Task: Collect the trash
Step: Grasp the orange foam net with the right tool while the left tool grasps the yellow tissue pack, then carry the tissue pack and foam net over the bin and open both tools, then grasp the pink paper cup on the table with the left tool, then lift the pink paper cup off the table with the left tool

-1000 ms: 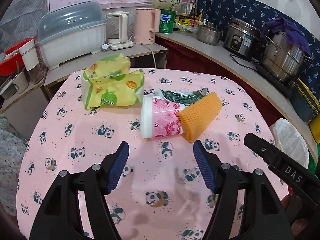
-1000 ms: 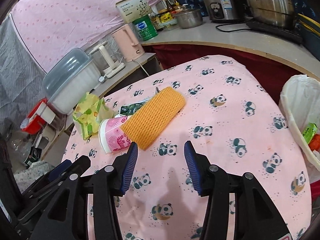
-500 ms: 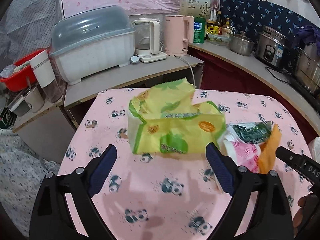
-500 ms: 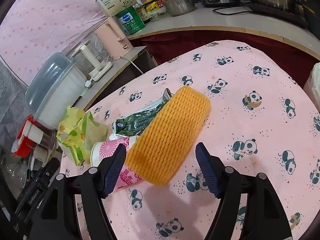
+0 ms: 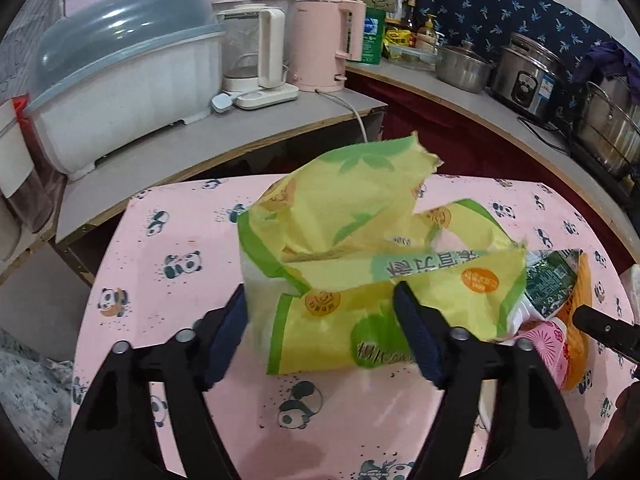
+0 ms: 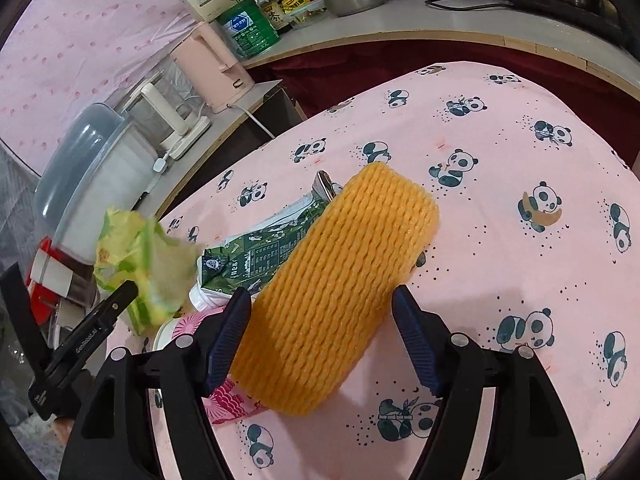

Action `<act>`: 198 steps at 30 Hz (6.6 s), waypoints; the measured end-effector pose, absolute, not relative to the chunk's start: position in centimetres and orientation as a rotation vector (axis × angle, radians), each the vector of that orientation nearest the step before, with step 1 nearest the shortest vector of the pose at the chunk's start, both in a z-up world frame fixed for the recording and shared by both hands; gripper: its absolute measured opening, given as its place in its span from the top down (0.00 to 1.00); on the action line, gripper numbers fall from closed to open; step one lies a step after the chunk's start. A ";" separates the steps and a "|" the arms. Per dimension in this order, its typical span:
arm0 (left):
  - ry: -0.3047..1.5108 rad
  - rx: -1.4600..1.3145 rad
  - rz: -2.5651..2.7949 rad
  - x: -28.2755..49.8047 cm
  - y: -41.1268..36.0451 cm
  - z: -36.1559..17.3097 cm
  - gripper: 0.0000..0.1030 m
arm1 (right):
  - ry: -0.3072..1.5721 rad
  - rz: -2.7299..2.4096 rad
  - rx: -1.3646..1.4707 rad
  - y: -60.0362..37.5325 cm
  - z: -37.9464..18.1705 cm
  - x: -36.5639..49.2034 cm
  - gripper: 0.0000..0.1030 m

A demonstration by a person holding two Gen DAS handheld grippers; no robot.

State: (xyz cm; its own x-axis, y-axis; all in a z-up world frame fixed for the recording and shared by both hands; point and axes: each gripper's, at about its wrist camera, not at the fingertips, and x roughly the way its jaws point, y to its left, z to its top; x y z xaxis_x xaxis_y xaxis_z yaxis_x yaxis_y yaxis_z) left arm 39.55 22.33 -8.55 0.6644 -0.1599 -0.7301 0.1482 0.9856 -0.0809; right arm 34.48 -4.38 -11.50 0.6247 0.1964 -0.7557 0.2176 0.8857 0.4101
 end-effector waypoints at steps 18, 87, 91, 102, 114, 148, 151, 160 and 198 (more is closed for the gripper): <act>0.824 -0.003 -0.292 32.3 13.8 -7.1 0.94 | 0.910 -0.035 0.493 -7.7 -11.3 29.7 0.79; 0.871 0.160 -0.676 16.9 -25.3 -2.8 0.91 | 0.549 -0.436 0.734 -40.2 -4.5 2.6 0.80; 0.875 0.154 -0.650 17.4 -26.0 -3.4 0.64 | 0.559 -0.434 0.735 -40.4 -5.0 2.7 0.79; 0.846 0.161 -0.595 17.3 -23.8 -3.4 0.55 | 0.610 -0.382 0.712 -39.5 -6.1 5.8 0.79; 0.815 0.139 -0.555 17.2 -21.0 -2.6 0.46 | 0.639 -0.352 0.630 -37.8 -5.4 11.5 0.68; 0.826 0.018 -0.323 15.7 -7.7 -2.6 0.15 | 0.663 -0.201 0.524 -27.8 -3.0 11.8 0.47; 0.836 -0.003 -0.260 15.2 -5.4 -2.7 0.12 | 0.687 -0.165 0.506 -25.7 -3.5 12.0 0.47; 0.893 -0.108 -0.110 14.2 2.1 -4.3 0.12 | 0.749 -0.077 0.465 -20.1 -4.7 12.4 0.47; 1.007 -0.171 -0.039 19.7 4.0 -7.3 0.42 | 0.841 0.018 0.398 -15.1 -7.1 17.5 0.47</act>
State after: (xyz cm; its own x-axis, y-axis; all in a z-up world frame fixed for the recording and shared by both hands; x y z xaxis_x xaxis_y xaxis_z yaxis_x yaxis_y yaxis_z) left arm 19.70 4.01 -7.32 0.5347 -0.1117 -0.8376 -0.0464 0.9858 -0.1611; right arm 17.52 -15.11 -7.12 0.6712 0.1709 -0.7213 0.1401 0.9262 0.3499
